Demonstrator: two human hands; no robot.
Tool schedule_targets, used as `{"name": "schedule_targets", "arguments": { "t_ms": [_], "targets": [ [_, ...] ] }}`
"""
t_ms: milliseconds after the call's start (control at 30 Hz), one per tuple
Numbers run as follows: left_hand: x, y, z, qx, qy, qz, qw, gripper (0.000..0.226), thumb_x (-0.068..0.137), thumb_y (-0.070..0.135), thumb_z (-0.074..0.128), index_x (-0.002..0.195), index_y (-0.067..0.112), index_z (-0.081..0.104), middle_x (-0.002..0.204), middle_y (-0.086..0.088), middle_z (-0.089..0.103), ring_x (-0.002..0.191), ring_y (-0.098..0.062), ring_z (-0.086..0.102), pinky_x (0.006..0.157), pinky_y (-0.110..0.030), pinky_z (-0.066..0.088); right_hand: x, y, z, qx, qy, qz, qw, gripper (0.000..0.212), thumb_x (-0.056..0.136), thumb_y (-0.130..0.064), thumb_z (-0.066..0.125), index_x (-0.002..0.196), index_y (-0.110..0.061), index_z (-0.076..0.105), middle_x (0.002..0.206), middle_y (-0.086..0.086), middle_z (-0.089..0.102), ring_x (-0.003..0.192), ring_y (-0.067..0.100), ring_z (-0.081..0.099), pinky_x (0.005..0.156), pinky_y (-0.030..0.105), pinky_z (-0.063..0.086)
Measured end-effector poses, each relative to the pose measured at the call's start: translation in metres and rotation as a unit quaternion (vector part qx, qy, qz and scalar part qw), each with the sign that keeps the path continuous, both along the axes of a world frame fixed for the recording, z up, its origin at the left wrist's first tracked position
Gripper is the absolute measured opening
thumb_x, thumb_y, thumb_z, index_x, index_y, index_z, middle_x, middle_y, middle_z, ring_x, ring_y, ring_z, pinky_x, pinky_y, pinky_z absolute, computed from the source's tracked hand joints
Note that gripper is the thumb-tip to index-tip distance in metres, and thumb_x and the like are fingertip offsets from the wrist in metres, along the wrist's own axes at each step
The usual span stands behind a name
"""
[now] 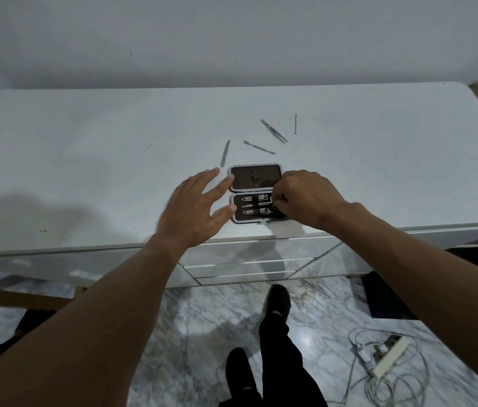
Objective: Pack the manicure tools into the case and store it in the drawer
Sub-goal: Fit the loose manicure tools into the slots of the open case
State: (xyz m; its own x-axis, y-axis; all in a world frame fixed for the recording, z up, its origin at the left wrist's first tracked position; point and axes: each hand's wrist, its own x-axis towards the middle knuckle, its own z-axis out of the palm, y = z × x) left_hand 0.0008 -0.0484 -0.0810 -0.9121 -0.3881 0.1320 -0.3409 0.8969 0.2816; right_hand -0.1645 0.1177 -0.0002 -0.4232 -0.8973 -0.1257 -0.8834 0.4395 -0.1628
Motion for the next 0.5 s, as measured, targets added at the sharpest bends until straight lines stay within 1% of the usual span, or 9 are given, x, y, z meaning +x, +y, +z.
{"name": "schedule_targets", "arguments": {
  "t_ms": [367,500],
  "targets": [
    [0.0001,-0.0002,0.0015,0.001,-0.004,0.0,1.0,0.062,0.093,0.06,0.032,0.149,0.034,0.033,0.156,-0.002,0.034,0.143,-0.021,0.029,0.115,-0.038,0.021,-0.001,-0.0025,-0.0038,0.015,0.009,-0.001,1.0,0.018,0.082,-0.017,0.055,0.087,-0.015,0.073,0.101,0.01,0.067,0.087,0.037,0.062,0.067,0.033,0.046],
    [0.0004,-0.0003,0.0017,0.004,-0.001,-0.001,1.0,0.062,0.092,0.061,0.032,0.148,0.033,0.034,0.156,-0.002,0.034,0.143,-0.021,0.03,0.116,-0.039,0.022,-0.0011,-0.0031,-0.0041,0.023,0.007,-0.001,1.0,0.018,0.08,-0.016,0.055,0.084,-0.014,0.072,0.099,0.01,0.067,0.085,0.037,0.062,0.064,0.031,0.044]
  ]
}}
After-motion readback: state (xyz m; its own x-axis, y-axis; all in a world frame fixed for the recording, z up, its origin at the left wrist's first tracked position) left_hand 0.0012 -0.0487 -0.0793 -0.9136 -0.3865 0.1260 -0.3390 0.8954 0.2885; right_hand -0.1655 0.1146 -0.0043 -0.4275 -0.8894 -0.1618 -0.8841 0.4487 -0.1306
